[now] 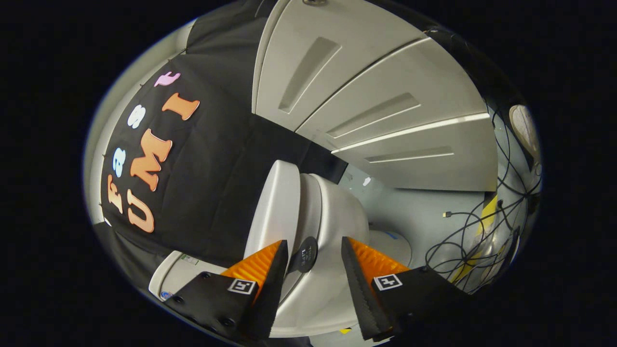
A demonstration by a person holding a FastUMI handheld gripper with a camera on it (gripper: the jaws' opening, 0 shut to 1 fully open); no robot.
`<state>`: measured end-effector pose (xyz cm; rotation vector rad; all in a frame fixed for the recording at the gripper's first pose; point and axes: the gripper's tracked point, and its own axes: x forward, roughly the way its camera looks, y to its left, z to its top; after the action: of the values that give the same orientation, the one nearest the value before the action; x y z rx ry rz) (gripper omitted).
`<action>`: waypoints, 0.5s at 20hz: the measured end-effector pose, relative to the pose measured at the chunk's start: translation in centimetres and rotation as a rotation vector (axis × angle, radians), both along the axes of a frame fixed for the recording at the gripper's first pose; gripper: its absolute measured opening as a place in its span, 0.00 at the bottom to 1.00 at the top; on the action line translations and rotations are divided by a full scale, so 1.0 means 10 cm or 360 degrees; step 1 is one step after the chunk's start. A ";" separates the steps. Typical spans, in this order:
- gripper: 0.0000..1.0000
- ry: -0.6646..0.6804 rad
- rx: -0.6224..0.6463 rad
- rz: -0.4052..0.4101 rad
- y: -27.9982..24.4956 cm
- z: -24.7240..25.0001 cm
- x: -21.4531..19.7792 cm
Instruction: Open the toilet lid.
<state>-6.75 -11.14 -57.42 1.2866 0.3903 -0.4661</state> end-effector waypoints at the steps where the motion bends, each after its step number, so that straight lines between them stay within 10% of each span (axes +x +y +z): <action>1: 0.74 -0.0003 0.0021 0.0008 0.02 -0.04 0.01; 8: 0.54 -0.0063 0.0066 0.0051 0.11 -0.04 0.17; 10: 0.31 -0.0050 0.0055 0.0072 0.11 -0.07 0.19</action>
<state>-4.86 -10.08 -58.13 1.3141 0.4018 -0.4022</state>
